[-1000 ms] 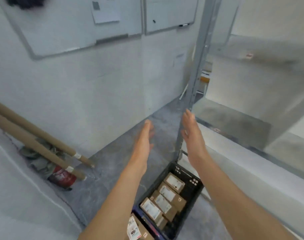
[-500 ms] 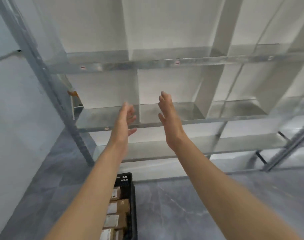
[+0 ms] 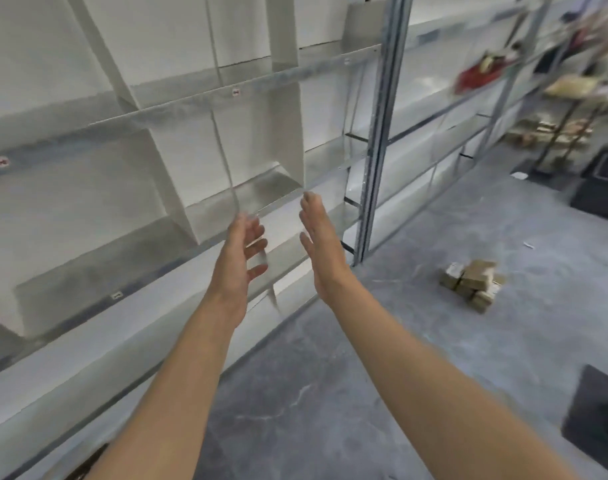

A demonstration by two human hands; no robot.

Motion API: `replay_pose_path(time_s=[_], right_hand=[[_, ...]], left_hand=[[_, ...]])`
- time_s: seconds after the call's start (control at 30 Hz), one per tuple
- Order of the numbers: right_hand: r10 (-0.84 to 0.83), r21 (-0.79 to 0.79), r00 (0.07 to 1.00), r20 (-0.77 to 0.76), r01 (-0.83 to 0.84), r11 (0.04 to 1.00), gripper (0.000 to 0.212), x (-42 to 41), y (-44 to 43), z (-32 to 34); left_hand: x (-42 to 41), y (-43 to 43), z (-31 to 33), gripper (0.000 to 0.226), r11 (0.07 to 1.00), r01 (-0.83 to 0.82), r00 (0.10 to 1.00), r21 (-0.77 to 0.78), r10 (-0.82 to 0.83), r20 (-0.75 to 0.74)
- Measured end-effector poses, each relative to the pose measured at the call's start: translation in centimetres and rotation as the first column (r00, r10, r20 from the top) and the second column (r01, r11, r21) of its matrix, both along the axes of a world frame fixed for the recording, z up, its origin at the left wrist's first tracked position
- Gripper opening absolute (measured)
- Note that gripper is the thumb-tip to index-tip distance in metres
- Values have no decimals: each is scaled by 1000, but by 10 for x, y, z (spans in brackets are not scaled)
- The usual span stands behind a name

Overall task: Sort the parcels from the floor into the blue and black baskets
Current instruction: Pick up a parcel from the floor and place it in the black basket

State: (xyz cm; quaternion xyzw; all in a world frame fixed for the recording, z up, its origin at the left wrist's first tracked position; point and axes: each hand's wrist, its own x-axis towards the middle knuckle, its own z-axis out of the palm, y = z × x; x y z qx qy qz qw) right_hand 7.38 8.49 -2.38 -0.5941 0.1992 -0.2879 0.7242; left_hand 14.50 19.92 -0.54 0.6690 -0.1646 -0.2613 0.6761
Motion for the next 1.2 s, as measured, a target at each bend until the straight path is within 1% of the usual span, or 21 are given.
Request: replay_pose_path(time_s=[0.1, 0.23, 0.33, 0.37, 0.43, 0.53, 0.67, 0.73, 0.77, 0.8, 0.87, 0.9, 1.07, 1.13, 1.2], right_hand=[[-103, 33, 994, -26, 104, 994, 68, -35, -73, -13], [-197, 70, 976, -92, 204, 977, 69, -80, -154, -28], [-261, 122, 958, -117, 275, 954, 48, -108, -205, -40], [-288, 124, 950, -120, 302, 945, 50, -116, -220, -46], [-341, 130, 930, -140, 359, 924, 65, -128, -249, -59], [-425, 157, 888, -178, 452, 878, 68, -137, -293, -81], [-524, 196, 815, -249, 572, 796, 49, -141, -351, -108], [-566, 198, 775, -281, 624, 756, 39, -137, -382, -120], [-578, 196, 760, -297, 641, 742, 37, -133, -397, -123], [-590, 194, 742, -318, 660, 726, 42, -128, -412, -128], [-606, 182, 701, -376, 697, 694, 60, -123, -437, -135], [-613, 175, 688, -388, 709, 684, 63, -121, -449, -139], [-617, 195, 617, -488, 766, 612, 69, -121, -500, -161], [-628, 205, 591, -506, 789, 579, 69, -123, -522, -168], [-630, 210, 582, -514, 798, 565, 70, -125, -548, -178]], left_hand=[[-23, -84, -10, 58, 995, 98, 995, 17, -97, -30], [-54, -183, -26, 53, 970, 241, 968, 27, -238, -81], [-75, -246, -40, 52, 942, 332, 938, 43, -326, -120], [-80, -265, -45, 53, 931, 362, 926, 49, -353, -134], [-87, -300, -56, 54, 910, 409, 905, 67, -395, -158], [-90, -352, -75, 50, 867, 486, 866, 107, -462, -192], [-81, -424, -107, 49, 812, 570, 809, 130, -526, -261], [-69, -461, -124, 51, 790, 596, 788, 143, -540, -296], [-62, -479, -133, 53, 780, 608, 778, 148, -548, -308], [-55, -498, -140, 55, 768, 620, 768, 157, -554, -320], [-42, -534, -152, 59, 742, 645, 749, 186, -563, -349], [-37, -549, -158, 61, 726, 659, 737, 197, -571, -361], [-22, -612, -182, 62, 632, 728, 678, 265, -607, -415], [-19, -636, -191, 63, 605, 741, 666, 290, -614, -424], [-18, -660, -199, 64, 577, 756, 653, 310, -624, -429]])
